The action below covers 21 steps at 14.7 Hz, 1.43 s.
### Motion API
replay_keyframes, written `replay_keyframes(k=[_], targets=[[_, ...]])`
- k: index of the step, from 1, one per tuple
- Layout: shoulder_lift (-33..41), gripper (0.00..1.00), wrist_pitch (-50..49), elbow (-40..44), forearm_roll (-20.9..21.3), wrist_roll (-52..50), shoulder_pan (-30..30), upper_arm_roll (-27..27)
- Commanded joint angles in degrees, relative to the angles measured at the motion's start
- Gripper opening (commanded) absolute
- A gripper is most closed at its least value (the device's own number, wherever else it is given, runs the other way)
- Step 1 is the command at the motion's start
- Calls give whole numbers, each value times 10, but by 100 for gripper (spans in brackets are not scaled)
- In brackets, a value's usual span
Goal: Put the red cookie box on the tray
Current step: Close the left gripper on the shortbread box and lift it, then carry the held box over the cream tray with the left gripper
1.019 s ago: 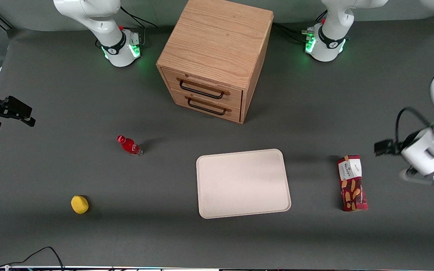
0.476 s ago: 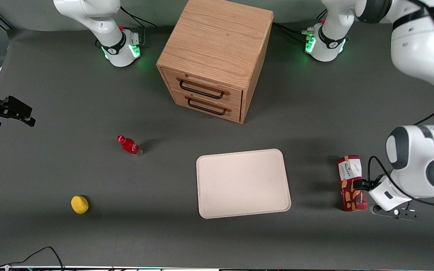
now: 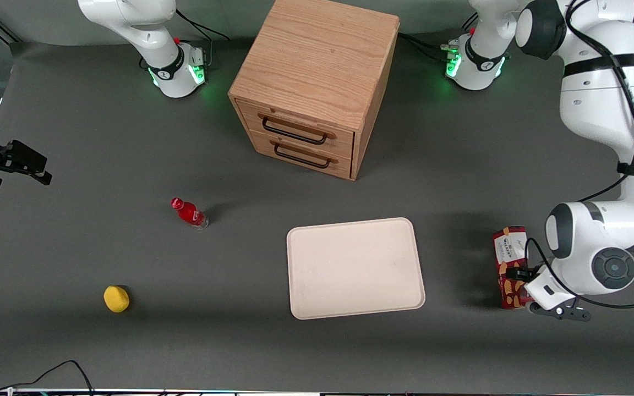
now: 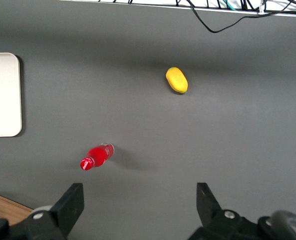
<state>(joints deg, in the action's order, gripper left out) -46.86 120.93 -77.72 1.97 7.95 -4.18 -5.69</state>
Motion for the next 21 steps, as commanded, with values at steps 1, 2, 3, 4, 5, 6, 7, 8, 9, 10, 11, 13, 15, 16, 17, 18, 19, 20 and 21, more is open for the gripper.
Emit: replay_keyframes(k=[1, 2, 3, 4, 5, 6, 7, 8, 9, 10, 11, 13, 15, 16, 17, 18, 19, 20, 21], targets=[[8, 84, 3, -7, -7, 0, -4, -3], [9, 40, -2, -6, -7, -3, -4, -3], [10, 1, -3, -6, -7, -10, -4, -3], [12, 0, -10, -6, -7, -21, -4, -2], [12, 0, -10, -6, -7, -28, -6, -3], [12, 0, -10, -6, -6, -29, -8, -2], [13, 0, -10, -6, -6, -29, -9, -2], [15, 0, -10, -4, -6, -27, -10, -2], [23, 0, -18, -2, -6, -27, -12, -2], [48, 0, -53, 4, -5, -24, -12, -1], [75, 0, -95, 12, -3, -22, -13, -1], [137, 0, -169, 20, -5, -25, -20, 0], [176, 0, -249, 48, -7, -45, -37, 3], [183, 0, -292, 72, -7, -83, -49, 7], [183, 0, -326, 94, -7, -125, -62, 11], [183, 0, -348, 113, -7, -173, -75, 20], [183, 0, -357, 126, -7, -228, -86, 33], [183, 0, -357, 132, -7, -280, -92, 54], [183, 0, -353, 132, -7, -326, -93, 79]])
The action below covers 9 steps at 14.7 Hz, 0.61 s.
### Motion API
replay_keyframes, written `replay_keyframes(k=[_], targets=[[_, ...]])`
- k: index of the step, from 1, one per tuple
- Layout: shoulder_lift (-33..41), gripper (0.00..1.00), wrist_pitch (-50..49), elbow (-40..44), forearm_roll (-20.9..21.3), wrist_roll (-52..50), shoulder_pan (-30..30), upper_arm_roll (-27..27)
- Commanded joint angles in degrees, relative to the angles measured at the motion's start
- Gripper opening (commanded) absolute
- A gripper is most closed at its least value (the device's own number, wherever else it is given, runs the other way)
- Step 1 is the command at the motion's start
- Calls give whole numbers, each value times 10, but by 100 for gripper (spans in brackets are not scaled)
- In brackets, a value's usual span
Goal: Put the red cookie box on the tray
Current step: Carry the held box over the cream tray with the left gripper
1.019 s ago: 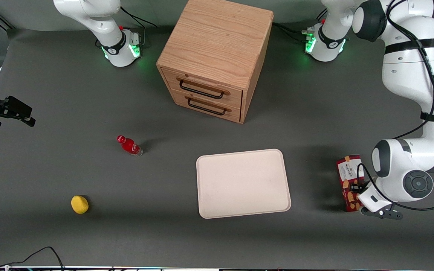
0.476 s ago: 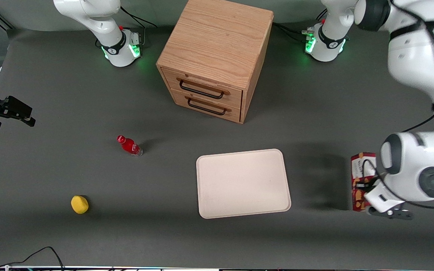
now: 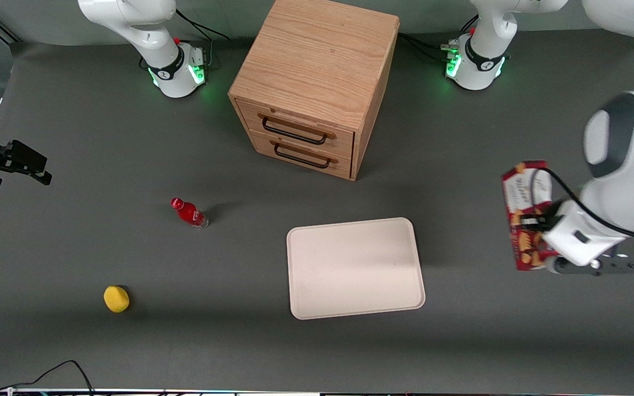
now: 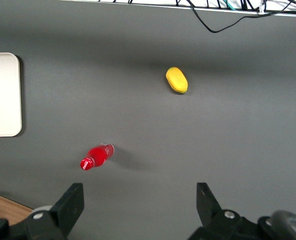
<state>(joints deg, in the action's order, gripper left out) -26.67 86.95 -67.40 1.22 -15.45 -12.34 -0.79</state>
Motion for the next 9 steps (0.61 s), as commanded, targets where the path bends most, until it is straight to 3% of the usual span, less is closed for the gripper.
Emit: replay_keyframes(k=[1, 4, 9], targets=[[-19, 0, -7, 29, 1, -130, -12, 54], [-38, 0, 65, 22, 4, -212, -28, 108], [-137, 0, 182, 17, 11, -212, -66, 110]])
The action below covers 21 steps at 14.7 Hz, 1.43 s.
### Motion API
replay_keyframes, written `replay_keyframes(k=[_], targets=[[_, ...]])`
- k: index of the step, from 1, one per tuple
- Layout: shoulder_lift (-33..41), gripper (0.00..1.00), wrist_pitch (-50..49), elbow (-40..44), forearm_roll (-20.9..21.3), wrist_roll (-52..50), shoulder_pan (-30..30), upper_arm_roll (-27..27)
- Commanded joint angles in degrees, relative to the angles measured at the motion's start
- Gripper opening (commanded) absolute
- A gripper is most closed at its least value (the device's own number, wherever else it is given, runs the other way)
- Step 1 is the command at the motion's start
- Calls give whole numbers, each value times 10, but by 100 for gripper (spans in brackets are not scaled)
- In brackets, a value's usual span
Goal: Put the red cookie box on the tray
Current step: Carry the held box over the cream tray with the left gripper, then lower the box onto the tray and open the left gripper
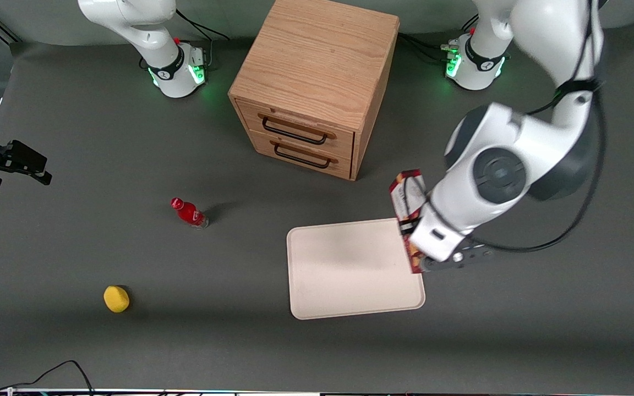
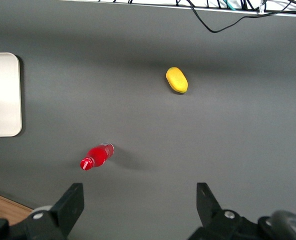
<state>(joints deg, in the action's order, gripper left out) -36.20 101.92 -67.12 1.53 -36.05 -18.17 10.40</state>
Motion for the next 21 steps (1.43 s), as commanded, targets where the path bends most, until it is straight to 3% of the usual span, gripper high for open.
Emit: replay_keyframes(k=[1, 7, 16, 17, 18, 19, 20, 21], targets=[[-52, 0, 54, 4, 8, -3, -8, -2], [-100, 0, 166, -41, 47, 1, -15, -2], [-144, 0, 191, -38, 76, 23, -13, -2], [-143, 12, 191, -38, 75, 35, -13, -2], [-143, 35, 191, -38, 75, 39, -13, -2], [-143, 63, 190, -37, 75, 40, -13, -2], [-140, 100, 189, -37, 76, 40, -13, -2], [-137, 100, 181, -37, 77, 39, -13, -2]])
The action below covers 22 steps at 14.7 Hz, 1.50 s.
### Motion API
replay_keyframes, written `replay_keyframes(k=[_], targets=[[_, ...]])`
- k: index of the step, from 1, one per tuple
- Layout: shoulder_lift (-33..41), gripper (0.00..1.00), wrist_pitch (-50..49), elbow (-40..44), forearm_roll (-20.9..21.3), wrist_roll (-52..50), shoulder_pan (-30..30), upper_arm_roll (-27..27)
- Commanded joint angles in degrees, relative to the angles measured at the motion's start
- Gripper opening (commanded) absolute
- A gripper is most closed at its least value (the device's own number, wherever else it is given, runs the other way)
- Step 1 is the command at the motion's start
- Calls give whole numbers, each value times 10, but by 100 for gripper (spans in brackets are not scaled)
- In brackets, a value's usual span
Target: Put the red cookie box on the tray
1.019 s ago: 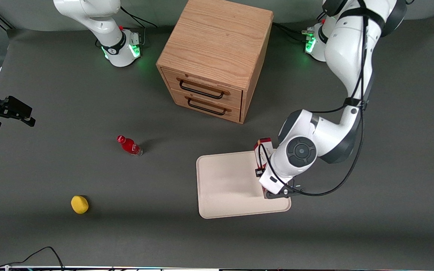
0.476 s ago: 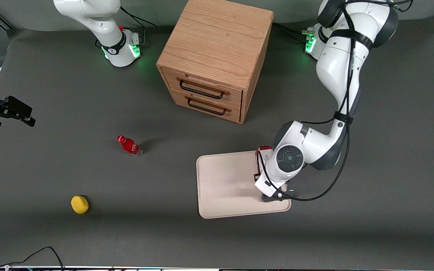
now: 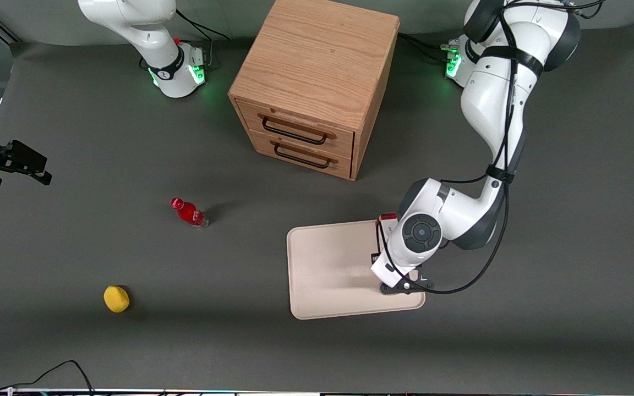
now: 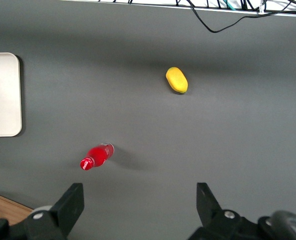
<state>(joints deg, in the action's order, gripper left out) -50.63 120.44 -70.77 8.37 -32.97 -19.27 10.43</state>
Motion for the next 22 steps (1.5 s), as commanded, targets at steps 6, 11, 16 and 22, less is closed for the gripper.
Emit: replay_keyframes(k=[6, 11, 16, 22], targets=[[98, 100, -153, 20, 8, 13, 7, -7], [226, 100, -264, 13, 0, 95, 71, -6], [302, 100, -366, 1, -2, 247, 155, -5], [402, 100, -364, -96, -20, 286, 184, -8]])
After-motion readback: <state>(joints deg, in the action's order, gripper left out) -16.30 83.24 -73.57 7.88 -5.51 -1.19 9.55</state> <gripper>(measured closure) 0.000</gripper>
